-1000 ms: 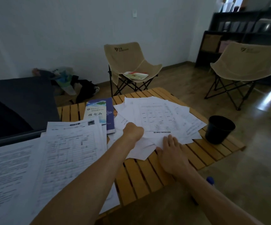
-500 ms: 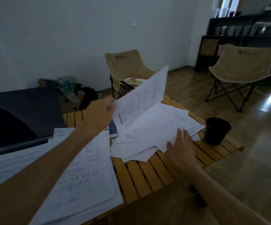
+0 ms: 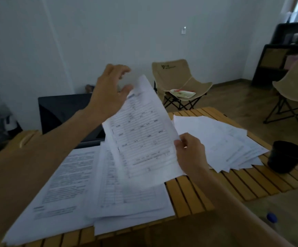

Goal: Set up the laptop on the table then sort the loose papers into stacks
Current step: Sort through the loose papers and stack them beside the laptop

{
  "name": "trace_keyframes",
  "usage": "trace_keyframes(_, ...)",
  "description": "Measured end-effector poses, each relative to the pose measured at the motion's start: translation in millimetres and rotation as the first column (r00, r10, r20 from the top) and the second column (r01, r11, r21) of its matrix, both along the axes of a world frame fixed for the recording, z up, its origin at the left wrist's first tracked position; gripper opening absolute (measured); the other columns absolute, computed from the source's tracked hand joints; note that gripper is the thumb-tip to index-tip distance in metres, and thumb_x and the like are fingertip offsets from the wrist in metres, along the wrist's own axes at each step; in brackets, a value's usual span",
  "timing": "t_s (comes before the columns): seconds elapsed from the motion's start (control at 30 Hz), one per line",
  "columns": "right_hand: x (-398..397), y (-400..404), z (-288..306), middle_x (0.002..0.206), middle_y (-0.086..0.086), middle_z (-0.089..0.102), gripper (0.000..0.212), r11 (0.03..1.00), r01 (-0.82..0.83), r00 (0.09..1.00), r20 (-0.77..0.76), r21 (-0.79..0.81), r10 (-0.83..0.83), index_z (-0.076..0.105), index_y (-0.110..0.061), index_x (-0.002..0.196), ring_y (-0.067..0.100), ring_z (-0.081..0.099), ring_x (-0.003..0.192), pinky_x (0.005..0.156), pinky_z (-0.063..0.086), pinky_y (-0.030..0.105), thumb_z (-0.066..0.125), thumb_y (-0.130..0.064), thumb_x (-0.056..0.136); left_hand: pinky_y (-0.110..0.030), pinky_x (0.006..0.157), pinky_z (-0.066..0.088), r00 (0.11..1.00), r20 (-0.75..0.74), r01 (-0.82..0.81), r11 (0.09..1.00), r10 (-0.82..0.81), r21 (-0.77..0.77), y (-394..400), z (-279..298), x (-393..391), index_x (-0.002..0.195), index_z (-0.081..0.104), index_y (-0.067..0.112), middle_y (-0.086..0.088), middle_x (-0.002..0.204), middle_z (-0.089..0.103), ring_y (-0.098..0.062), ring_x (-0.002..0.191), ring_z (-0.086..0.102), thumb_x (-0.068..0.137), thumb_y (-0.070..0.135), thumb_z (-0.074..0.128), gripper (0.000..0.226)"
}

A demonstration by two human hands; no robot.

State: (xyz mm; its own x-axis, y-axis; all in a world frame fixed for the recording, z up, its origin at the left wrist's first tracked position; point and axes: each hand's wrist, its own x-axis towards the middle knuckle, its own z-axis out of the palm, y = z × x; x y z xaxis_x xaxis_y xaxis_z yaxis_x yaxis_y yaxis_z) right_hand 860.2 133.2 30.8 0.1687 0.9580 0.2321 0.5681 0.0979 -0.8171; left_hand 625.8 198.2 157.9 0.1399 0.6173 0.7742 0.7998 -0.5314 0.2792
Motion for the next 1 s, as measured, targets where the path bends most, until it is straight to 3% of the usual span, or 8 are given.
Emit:
trace_keyframes(0.1, -11.7, 14.0, -22.6, 0.065, 0.003, 0.049, 0.028, 0.976, -0.04, 0.996, -0.087, -0.212, 0.022, 0.045, -0.01, 0.07, 0.016, 0.044, 0.056, 0.05, 0.033, 0.022, 0.053, -0.015, 0.096, -0.03, 0.079, 0.046, 0.937, 0.09, -0.286, 0.891, 0.336, -0.353, 10.1, -52.1, -42.3, 0.12, 0.054, 0.004, -0.017, 0.12, 0.055, -0.028, 0.106, 0.057, 0.089, 0.026, 0.058, 0.038)
trace_keyframes(0.2, -18.9, 19.2, -57.3, 0.061, 0.0, 0.041, 0.033, 0.927, -0.068, 0.997, -0.007, -0.368, 0.071, 0.038, -0.013, 0.065, 0.012, 0.039, 0.053, 0.045, 0.029, 0.02, 0.055, -0.011, 0.093, -0.029, 0.065, 0.045, 0.856, 0.102, -0.205, 0.514, 0.507, -0.833, -8.7, -124.0, -59.4, 0.097, 0.059, -0.002, -0.02, 0.099, 0.063, -0.032, 0.088, 0.062, 0.085, 0.029, 0.059, 0.033)
trace_keyframes(0.27, -22.7, 17.3, -75.0, 0.069, -0.001, 0.05, 0.025, 0.889, -0.102, 0.985, 0.079, -0.447, 0.153, 0.045, -0.012, 0.072, 0.008, 0.046, 0.057, 0.043, 0.034, 0.016, 0.057, -0.014, 0.093, -0.032, 0.069, 0.048, 0.797, 0.143, -0.111, 0.376, 0.587, -0.92, -24.4, -159.8, -61.8, 0.092, 0.054, 0.002, -0.016, 0.092, 0.059, -0.032, 0.087, 0.061, 0.088, 0.019, 0.058, 0.018)
trace_keyframes(0.5, -27.9, 11.3, -85.5, 0.111, 0.002, 0.035, 0.028, 0.896, -0.123, 0.904, 0.324, -0.427, 0.278, 0.051, -0.014, 0.114, 0.017, 0.051, 0.083, 0.066, 0.044, 0.025, 0.059, -0.033, 0.095, -0.029, 0.064, 0.051, 0.622, 0.37, 0.138, 0.368, 0.69, -0.92, -23.9, -162.1, -65.1, 0.087, 0.059, -0.004, -0.017, 0.088, 0.062, -0.03, 0.078, 0.061, 0.086, 0.01, 0.064, 0.016)
trace_keyframes(0.6, -22.2, 12.7, -85.9, 0.112, 0.002, 0.034, 0.029, 0.88, -0.174, 0.887, 0.319, -0.441, 0.335, 0.053, -0.013, 0.109, 0.016, 0.051, 0.083, 0.073, 0.046, 0.025, 0.062, -0.036, 0.094, -0.04, 0.083, 0.055, 0.659, 0.341, 0.194, 0.287, 0.67, -0.938, -24.6, -163.2, -65.4, 0.106, 0.062, -0.005, -0.019, 0.106, 0.067, -0.035, 0.095, 0.066, 0.08, 0.016, 0.073, 0.035)
trace_keyframes(0.77, -18.7, 10.5, -88.8, 0.112, 0.002, 0.035, 0.026, 0.891, -0.206, 0.894, 0.292, -0.405, 0.339, 0.05, -0.014, 0.105, 0.016, 0.053, 0.089, 0.08, 0.049, 0.025, 0.063, -0.033, 0.094, -0.035, 0.086, 0.055, 0.751, 0.344, 0.096, 0.422, 0.564, -0.902, -36.2, -164.0, -42.7, 0.091, 0.06, 0.011, -0.006, 0.096, 0.066, -0.024, 0.094, 0.063, 0.07, 0.014, 0.07, 0.023)
trace_keyframes(0.9, -18.1, 9.1, -90.5, 0.113, 0.002, 0.035, 0.025, 0.898, -0.209, 0.897, 0.29, -0.387, 0.334, 0.05, -0.015, 0.107, 0.016, 0.053, 0.092, 0.085, 0.05, 0.024, 0.063, -0.032, 0.095, -0.03, 0.076, 0.052, 0.68, 0.456, 0.183, 0.469, 0.574, -0.864, -37.5, -165.5, -40.7, 0.088, 0.06, 0.009, -0.005, 0.091, 0.064, -0.023, 0.088, 0.062, 0.084, -0.004, 0.063, 0.014)
trace_keyframes(1.0, -16.3, 7.2, -92.1, 0.114, 0.001, 0.034, 0.027, 0.898, -0.231, 0.896, 0.277, -0.375, 0.347, 0.054, -0.015, 0.113, 0.016, 0.054, 0.096, 0.089, 0.052, 0.024, 0.064, -0.032, 0.094, -0.037, 0.089, 0.055, 0.617, 0.474, 0.224, 0.436, 0.629, -0.871, -39.6, -170.2, -49.5, 0.112, 0.065, -0.004, -0.015, 0.108, 0.068, -0.03, 0.097, 0.066, 0.081, 0.003, 0.07, 0.032)
